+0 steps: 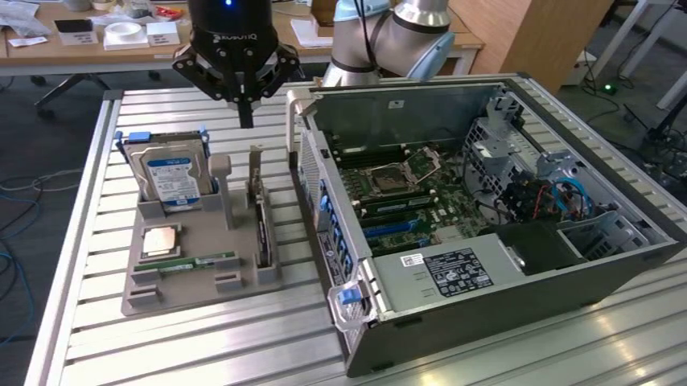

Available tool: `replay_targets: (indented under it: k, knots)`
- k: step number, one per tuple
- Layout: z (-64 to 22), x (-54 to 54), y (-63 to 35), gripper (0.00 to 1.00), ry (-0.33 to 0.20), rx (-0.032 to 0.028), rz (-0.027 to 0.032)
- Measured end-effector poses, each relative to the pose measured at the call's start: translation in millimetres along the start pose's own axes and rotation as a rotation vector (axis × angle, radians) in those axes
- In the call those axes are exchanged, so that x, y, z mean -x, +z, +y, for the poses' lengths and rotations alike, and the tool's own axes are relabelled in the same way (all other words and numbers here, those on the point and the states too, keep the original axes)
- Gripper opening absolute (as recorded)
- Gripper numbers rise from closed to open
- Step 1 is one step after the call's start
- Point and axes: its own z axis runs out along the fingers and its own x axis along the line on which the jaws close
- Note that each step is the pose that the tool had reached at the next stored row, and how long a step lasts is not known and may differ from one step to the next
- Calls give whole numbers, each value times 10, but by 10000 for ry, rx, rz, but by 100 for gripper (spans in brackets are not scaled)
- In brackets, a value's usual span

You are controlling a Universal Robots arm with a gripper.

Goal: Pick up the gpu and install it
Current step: 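Reach for the gpu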

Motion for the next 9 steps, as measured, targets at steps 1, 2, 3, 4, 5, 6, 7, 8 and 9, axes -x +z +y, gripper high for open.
replay_targets:
  k: [1, 2, 3, 4, 5, 6, 7, 8, 9]
  knots:
    - [-6, 0, 0, 11, 0, 0, 0]
    - [-21, 2, -1, 11, 0, 0, 0]
    - [-44, 4, -2, 11, 0, -1, 1]
    - [-70, 6, -3, 11, 0, -1, 1]
    - [-99, 8, -4, 11, 0, 0, 0]
    - [-131, 10, -6, 11, 0, 0, 0]
    - [-164, 13, -6, 11, 0, 1, -1]
    - [-199, 16, -8, 11, -1, 1, -1]
    - [-229, 19, -10, 11, -2, 0, 0]
